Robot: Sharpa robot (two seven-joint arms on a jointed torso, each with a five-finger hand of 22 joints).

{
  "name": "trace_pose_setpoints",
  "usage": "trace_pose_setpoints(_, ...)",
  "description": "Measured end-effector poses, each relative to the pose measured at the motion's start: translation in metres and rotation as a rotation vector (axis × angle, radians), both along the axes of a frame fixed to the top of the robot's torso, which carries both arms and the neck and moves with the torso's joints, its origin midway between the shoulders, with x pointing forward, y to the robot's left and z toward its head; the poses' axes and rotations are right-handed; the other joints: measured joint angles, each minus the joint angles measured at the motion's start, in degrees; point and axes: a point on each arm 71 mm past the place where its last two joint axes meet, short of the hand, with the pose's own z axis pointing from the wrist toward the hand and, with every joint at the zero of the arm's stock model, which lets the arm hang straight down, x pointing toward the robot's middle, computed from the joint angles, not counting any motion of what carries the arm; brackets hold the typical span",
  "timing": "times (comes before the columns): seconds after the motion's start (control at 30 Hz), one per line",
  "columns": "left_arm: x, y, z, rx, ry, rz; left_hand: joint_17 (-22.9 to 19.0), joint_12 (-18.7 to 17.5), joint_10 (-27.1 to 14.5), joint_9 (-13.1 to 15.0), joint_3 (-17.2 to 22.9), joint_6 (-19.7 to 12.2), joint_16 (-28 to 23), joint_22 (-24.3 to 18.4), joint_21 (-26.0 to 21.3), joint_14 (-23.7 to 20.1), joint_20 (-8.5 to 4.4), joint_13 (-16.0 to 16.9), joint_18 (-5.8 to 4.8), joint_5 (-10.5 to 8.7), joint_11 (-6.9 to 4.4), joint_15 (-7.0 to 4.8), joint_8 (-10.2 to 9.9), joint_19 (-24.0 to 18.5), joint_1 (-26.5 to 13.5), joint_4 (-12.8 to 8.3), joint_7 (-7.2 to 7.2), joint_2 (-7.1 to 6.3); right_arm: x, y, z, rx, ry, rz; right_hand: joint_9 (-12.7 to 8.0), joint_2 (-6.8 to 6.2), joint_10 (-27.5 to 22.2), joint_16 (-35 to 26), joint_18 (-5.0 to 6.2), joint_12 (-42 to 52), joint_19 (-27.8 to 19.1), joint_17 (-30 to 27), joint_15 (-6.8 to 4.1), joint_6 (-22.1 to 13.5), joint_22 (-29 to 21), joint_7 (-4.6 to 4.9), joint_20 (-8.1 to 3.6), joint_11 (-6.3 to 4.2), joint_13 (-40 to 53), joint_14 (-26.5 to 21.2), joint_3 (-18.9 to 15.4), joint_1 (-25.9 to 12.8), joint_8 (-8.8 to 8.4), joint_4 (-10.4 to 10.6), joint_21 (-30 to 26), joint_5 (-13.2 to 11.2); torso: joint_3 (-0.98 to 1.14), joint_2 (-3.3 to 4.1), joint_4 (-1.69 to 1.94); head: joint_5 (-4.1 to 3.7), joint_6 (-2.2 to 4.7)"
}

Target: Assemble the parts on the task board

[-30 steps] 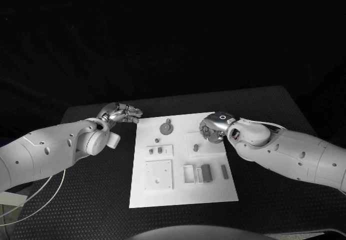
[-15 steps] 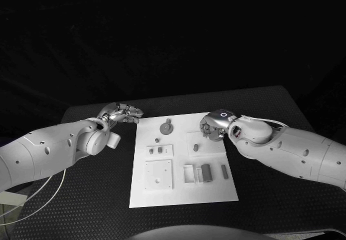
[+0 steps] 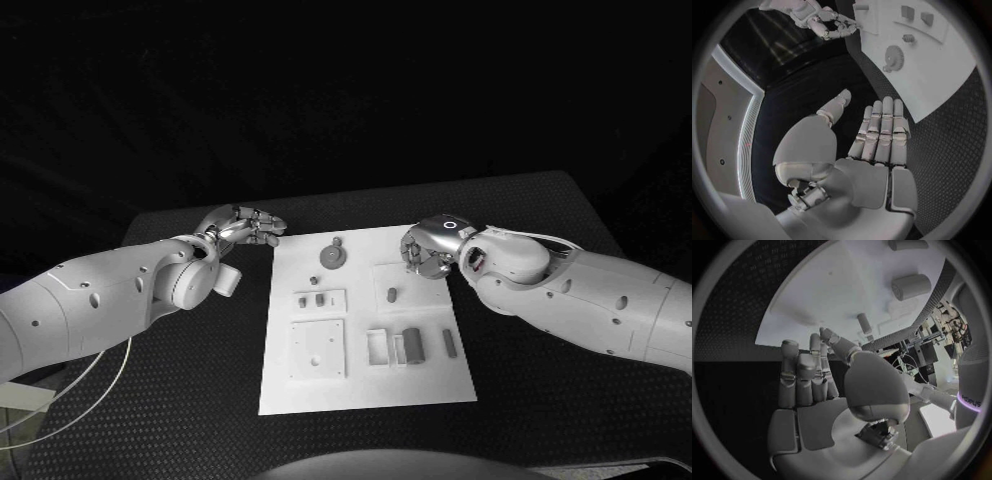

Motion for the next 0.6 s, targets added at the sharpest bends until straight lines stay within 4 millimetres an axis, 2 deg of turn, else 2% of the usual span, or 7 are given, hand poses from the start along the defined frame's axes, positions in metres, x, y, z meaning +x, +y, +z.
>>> trace_pose_setpoints(0.13, 0.000, 0.000, 0.000, 0.000, 0.000, 0.000, 0.1, 0.0, 0.0, 0.0, 0.0, 0.0, 0.0, 0.0, 0.0, 0.0, 0.00, 0.0, 0.00, 0.00, 0.00, 0.00, 0.0, 0.0, 0.0, 0.0, 0.00, 0.00, -0.006, 0.006, 0.010, 0.018, -0.010, 0.023, 0.0, 0.00, 0.0, 0.0, 0.00, 0.0, 0.0, 0.0, 0.00, 0.0, 0.0, 0.00, 0.01, 0.00, 0.0, 0.0, 0.0, 0.0, -0.01, 0.0, 0.0, 0.0, -0.01, 0.00, 0.01, 0.08, -0.08)
trace_pose_setpoints(0.3, 0.000, 0.000, 0.000, -0.001, 0.000, -0.001, 0.1, 0.0, 0.0, -0.1, -0.2, 0.0, 0.0, 0.0, 0.0, 0.0, 0.00, -0.1, 0.00, 0.00, 0.00, 0.00, 0.0, 0.0, -0.2, 0.2, 0.00, 0.23, -0.017, 0.026, 0.020, 0.052, -0.014, 0.077, 0.0, 0.00, 0.0, 0.0, 0.00, 0.0, 0.1, 0.0, 0.01, 0.0, 0.0, 0.00, 0.09, 0.00, 0.0, 0.0, -0.1, 0.0, -0.02, -0.1, 0.0, 0.0, -0.02, -0.01, -0.01, 0.25, -0.09)
trace_pose_setpoints(0.6, 0.000, -0.001, 0.000, -0.001, 0.000, -0.003, 0.2, 0.0, 0.0, -0.1, -0.2, 0.0, -0.2, -0.1, 0.0, 0.0, 0.00, -0.1, 0.00, 0.00, 0.00, 0.00, 0.0, 0.0, -0.2, 0.2, 0.00, 0.23, -0.033, 0.059, 0.025, 0.091, 0.014, 0.150, -0.1, 0.00, 0.0, 0.0, 0.00, 0.0, 0.1, 0.0, 0.08, 0.0, 0.0, 0.01, 0.10, 0.00, 0.0, 0.1, -0.1, 0.0, -0.06, -0.1, 0.0, 0.0, -0.06, -0.02, 0.03, 0.79, -0.18)
